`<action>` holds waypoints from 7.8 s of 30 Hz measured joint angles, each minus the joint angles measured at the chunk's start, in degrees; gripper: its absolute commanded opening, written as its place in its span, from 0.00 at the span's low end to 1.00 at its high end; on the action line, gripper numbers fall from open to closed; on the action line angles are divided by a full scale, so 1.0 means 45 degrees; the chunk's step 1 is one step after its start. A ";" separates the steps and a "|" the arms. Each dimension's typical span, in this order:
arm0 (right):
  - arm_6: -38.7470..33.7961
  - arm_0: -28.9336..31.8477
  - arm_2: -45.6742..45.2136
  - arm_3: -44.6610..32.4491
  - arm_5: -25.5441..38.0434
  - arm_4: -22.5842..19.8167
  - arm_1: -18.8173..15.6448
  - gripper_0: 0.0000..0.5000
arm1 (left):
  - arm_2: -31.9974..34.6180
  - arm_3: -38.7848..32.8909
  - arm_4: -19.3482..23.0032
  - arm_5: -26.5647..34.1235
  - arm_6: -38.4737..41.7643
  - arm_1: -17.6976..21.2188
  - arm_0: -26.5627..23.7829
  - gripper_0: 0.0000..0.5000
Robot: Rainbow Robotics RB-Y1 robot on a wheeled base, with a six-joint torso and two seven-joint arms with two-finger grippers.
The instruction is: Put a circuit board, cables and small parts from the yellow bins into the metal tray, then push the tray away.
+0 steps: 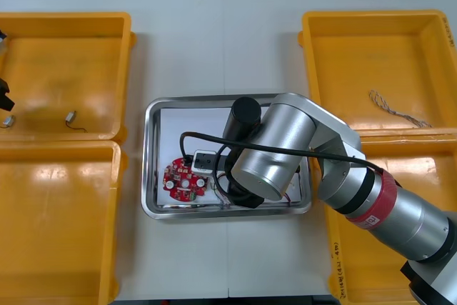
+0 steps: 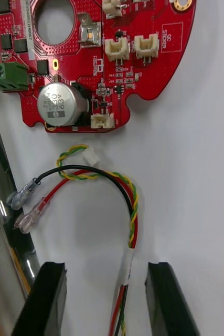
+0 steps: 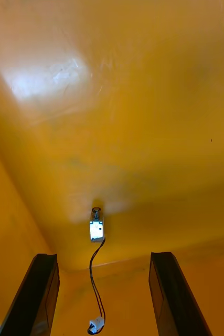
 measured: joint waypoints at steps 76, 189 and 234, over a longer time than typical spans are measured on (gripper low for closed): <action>-0.7721 -0.2428 -0.6155 -0.0041 0.3717 -0.3743 -0.2774 1.00 | 0.1233 -0.3099 0.0120 0.0648 0.0015 0.0000 0.1190 0.00; 0.6720 -0.1197 -0.8544 0.8731 -0.2499 -0.2959 -0.4703 1.00 | 0.0831 0.0010 -0.2021 -0.1633 0.0700 -0.2855 0.0419 0.59; 0.7398 -0.0896 -0.8274 0.8861 -0.3159 -0.3124 -0.4709 0.00 | 0.2893 -0.6804 -0.2264 0.5858 0.7127 -0.2909 -0.0302 0.00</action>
